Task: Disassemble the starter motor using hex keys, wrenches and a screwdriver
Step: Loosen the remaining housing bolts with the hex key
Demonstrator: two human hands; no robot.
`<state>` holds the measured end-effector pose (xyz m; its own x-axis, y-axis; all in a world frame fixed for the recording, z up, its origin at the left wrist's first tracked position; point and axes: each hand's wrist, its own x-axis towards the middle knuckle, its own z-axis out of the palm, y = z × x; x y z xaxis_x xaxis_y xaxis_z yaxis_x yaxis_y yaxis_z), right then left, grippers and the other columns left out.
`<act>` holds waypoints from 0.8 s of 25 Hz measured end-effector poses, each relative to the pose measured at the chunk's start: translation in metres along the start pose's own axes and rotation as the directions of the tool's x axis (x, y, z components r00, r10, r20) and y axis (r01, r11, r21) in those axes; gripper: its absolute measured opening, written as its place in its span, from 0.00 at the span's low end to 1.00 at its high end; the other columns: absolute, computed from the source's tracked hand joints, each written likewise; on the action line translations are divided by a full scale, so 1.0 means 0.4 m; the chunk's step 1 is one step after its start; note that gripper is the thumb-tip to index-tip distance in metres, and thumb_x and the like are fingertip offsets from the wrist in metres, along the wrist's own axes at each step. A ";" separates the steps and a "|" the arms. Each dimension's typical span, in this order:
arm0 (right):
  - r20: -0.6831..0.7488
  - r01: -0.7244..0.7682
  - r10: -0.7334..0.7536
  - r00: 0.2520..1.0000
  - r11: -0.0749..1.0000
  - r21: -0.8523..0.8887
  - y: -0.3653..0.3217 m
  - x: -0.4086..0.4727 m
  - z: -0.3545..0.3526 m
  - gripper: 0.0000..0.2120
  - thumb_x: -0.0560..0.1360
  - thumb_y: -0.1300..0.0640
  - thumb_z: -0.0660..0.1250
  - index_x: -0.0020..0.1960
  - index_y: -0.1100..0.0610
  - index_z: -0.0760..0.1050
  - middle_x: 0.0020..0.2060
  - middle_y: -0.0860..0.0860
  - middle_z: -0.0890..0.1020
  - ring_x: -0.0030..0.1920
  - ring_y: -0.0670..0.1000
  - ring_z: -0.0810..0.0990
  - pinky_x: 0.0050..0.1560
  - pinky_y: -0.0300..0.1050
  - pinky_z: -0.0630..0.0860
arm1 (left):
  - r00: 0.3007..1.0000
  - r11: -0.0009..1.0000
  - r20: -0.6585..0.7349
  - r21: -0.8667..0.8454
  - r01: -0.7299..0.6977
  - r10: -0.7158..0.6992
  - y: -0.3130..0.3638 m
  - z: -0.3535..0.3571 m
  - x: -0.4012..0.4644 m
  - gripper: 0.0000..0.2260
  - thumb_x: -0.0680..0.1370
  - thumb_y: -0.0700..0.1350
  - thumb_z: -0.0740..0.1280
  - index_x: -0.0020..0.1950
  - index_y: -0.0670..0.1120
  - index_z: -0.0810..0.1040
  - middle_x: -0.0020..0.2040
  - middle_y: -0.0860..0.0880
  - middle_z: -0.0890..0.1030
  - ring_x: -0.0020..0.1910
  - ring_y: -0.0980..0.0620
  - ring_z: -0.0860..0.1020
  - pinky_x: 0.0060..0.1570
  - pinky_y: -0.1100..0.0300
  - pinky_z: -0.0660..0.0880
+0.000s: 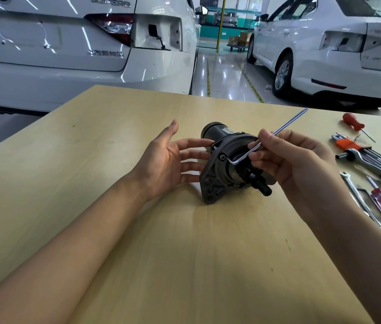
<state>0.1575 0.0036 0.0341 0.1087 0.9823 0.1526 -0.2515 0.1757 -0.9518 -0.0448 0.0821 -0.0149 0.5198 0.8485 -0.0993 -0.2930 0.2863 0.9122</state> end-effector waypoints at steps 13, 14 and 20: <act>-0.004 0.092 -0.094 0.996 0.984 -0.150 0.003 -0.007 0.016 0.08 0.67 0.56 0.72 0.37 0.60 0.76 0.35 0.55 0.84 0.33 0.50 0.82 0.37 0.38 0.80 | 1.000 1.000 -0.003 0.007 0.001 -0.001 0.000 0.000 -0.001 0.31 0.79 0.65 0.48 0.51 0.46 0.85 0.49 0.44 0.82 0.42 0.47 0.80 0.42 0.55 0.78; 0.003 0.095 -0.096 0.995 0.983 -0.159 0.002 -0.007 0.018 0.08 0.67 0.56 0.72 0.37 0.60 0.76 0.35 0.56 0.84 0.33 0.50 0.82 0.38 0.39 0.80 | 1.000 1.000 -0.002 0.007 0.000 0.000 0.001 0.000 0.000 0.31 0.79 0.65 0.48 0.51 0.46 0.85 0.49 0.44 0.82 0.42 0.47 0.80 0.42 0.55 0.78; 0.021 0.058 -0.057 0.998 0.995 -0.081 0.002 -0.001 0.014 0.08 0.68 0.58 0.70 0.38 0.62 0.75 0.34 0.55 0.83 0.32 0.49 0.82 0.37 0.38 0.78 | 1.000 1.000 -0.002 0.009 0.000 0.000 -0.002 -0.001 0.001 0.32 0.79 0.65 0.48 0.50 0.46 0.85 0.49 0.44 0.82 0.43 0.47 0.81 0.42 0.55 0.78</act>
<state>0.1518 0.0036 0.0346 0.1031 0.9718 0.2120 -0.1663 0.2270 -0.9596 -0.0445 0.0825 -0.0157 0.5184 0.8492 -0.1005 -0.2854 0.2826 0.9158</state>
